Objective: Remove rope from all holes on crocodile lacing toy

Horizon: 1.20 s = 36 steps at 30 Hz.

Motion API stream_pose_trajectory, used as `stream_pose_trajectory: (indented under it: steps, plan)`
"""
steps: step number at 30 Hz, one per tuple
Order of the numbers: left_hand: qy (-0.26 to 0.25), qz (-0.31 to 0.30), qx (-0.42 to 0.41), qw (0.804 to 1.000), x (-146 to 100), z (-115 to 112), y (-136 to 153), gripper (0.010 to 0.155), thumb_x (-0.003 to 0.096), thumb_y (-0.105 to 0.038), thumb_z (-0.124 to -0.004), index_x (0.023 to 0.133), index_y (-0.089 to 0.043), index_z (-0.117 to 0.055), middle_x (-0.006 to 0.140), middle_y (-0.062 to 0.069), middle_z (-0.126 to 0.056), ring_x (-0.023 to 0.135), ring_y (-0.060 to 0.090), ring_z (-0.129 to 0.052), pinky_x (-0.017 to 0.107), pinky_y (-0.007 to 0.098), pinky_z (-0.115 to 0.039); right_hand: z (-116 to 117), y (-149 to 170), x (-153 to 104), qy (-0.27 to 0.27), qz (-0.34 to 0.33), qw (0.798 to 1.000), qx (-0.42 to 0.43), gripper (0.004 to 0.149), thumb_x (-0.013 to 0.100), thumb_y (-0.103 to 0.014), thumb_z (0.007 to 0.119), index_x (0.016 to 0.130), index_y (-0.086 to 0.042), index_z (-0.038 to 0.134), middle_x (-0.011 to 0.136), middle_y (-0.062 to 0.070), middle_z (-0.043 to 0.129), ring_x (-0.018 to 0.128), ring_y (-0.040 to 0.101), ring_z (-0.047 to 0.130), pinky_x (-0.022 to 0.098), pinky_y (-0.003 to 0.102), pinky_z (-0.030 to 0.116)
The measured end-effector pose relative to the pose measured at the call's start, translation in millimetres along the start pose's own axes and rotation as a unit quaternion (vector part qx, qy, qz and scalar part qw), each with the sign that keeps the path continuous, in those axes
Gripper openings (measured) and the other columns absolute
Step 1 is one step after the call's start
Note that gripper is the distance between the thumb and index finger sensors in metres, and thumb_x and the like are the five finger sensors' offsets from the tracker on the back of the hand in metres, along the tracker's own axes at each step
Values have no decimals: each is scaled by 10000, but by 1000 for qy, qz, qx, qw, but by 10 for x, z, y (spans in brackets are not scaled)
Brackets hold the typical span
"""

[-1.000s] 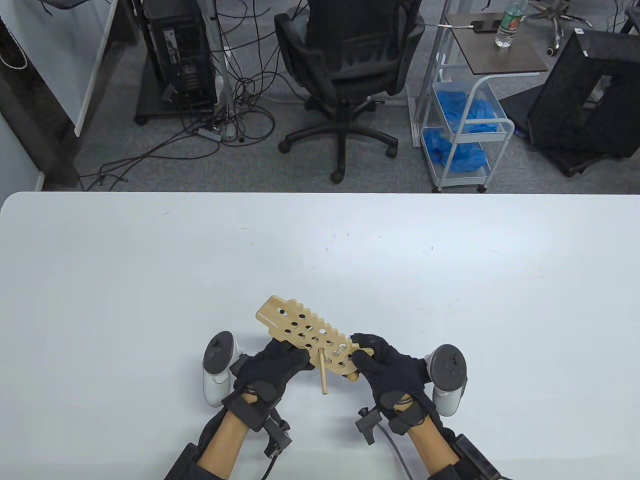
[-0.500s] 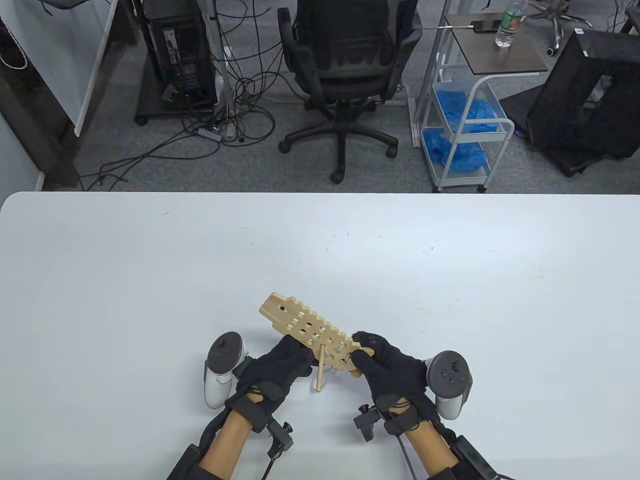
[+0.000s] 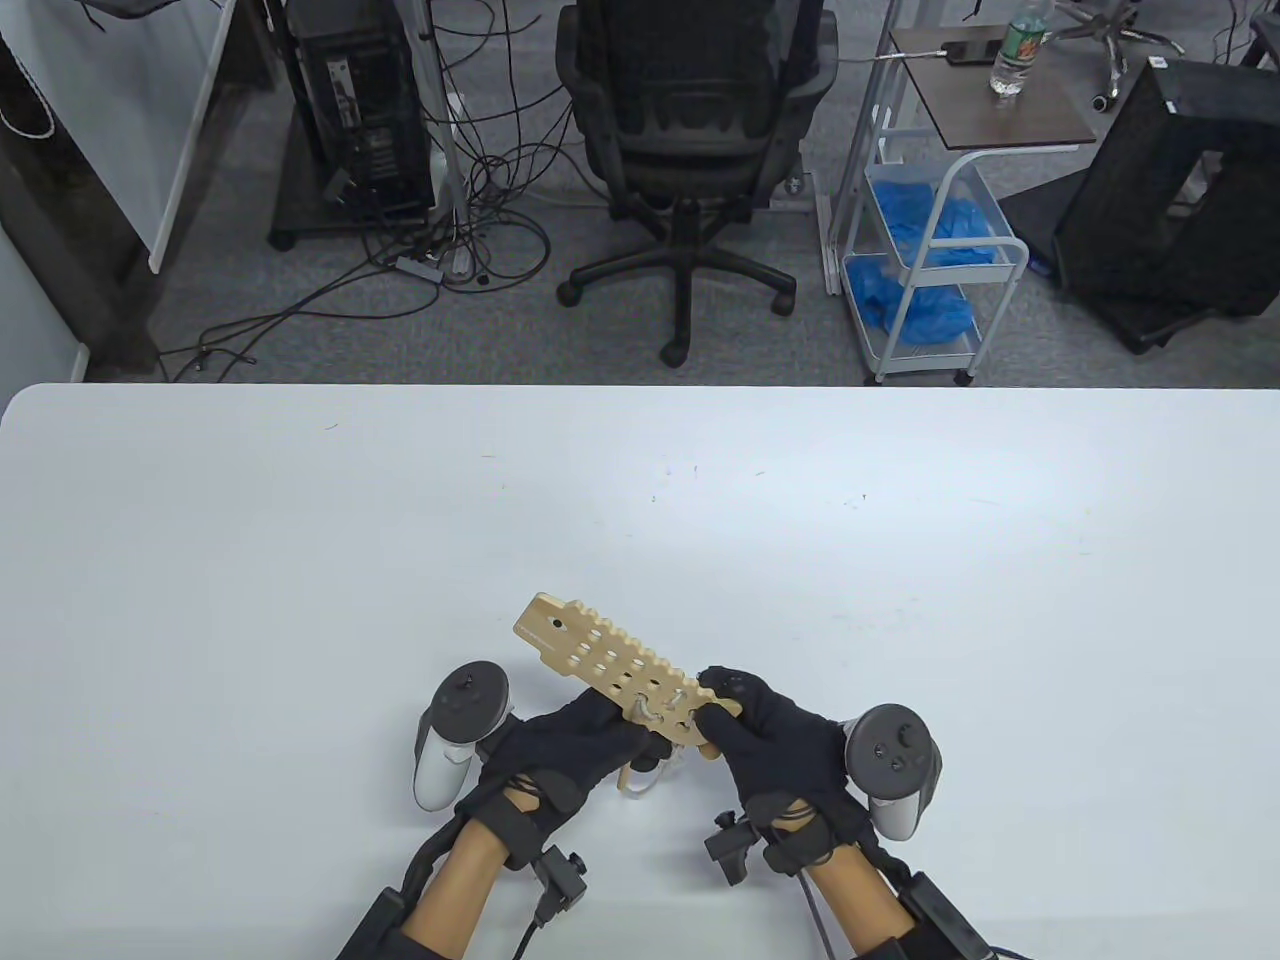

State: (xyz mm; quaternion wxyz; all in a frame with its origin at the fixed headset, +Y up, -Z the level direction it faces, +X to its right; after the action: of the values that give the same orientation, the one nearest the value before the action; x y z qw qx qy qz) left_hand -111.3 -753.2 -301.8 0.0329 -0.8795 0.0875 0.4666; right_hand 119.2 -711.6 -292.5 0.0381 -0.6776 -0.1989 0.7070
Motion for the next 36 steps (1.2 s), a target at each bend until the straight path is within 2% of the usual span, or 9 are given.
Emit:
stream_pose_trajectory:
  steps: [7,10,11,13,14,16,23,32,36]
  plan:
    - [-15,4,18,1000,-7,39,0,637,527,-420,-771,1115,-244,-597,868,-34,-957,792,228,-922,698,651,-636,-59,73,12,11,16,1000,9,463,399,-343,821,787,-93,792,625,174,968,462,385,992,485,627,745]
    - [-24,5,22,999,-14,68,1,612,526,-395,-772,1103,-259,-620,856,-40,-967,781,224,-931,695,647,-642,-130,147,18,28,36,999,22,465,400,-345,820,787,-90,791,621,174,970,458,384,993,482,626,747]
    - [-25,5,23,999,-15,75,2,612,521,-331,-804,1101,-259,-625,854,-38,-969,780,224,-932,695,646,-643,-150,166,20,34,41,998,27,466,400,-346,819,787,-89,791,620,174,970,456,383,994,481,625,748]
    - [-27,5,25,999,-18,84,1,607,520,-332,-804,1098,-265,-631,850,-43,-974,776,221,-935,694,644,-647,-203,223,20,48,58,996,41,465,401,-345,819,785,-85,793,615,175,971,451,383,995,476,625,750]
    - [-28,5,25,999,-21,90,1,602,525,-391,-773,1097,-265,-634,849,-43,-975,774,221,-937,694,644,-648,-233,252,19,56,66,995,45,466,401,-346,819,786,-84,792,615,176,970,450,383,995,475,624,751]
    - [-32,5,25,999,-21,104,3,593,518,-329,-804,1089,-278,-652,844,-43,-982,771,222,-941,692,643,-651,-291,301,17,70,82,993,48,464,403,-347,818,784,-83,792,611,178,971,445,382,996,471,624,752]
    - [-46,8,44,998,-40,179,1,501,515,-311,-793,1013,-363,-768,851,-40,-1005,774,232,-954,687,646,-658,-518,438,23,107,119,987,9,467,405,-351,815,781,-74,794,604,182,972,436,381,998,460,622,757]
    - [-131,25,108,985,-129,422,-5,454,503,-306,-806,953,-363,-828,960,0,-945,890,273,-873,698,654,-636,-739,599,11,142,157,977,26,470,408,-352,813,783,-70,792,605,186,971,436,384,996,459,622,756]
    - [-188,40,191,963,-208,574,-57,445,490,-324,-821,930,-382,-857,1000,21,-878,909,286,-827,706,663,-613,-827,657,-3,158,173,972,27,470,408,-352,813,782,-69,792,605,187,970,435,383,997,457,623,757]
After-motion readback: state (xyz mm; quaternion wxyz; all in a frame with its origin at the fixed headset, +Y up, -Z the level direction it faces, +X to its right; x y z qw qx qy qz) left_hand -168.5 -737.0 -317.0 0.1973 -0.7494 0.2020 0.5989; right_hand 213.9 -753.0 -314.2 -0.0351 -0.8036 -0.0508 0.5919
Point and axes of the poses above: the tracker on the back of each hand, its own y axis roughly to the little-finger side, its own x axis roughly from the wrist to the fingertips, z = x × y, the point moved 5 cm from there along x, roughly from the wrist to the fingertips
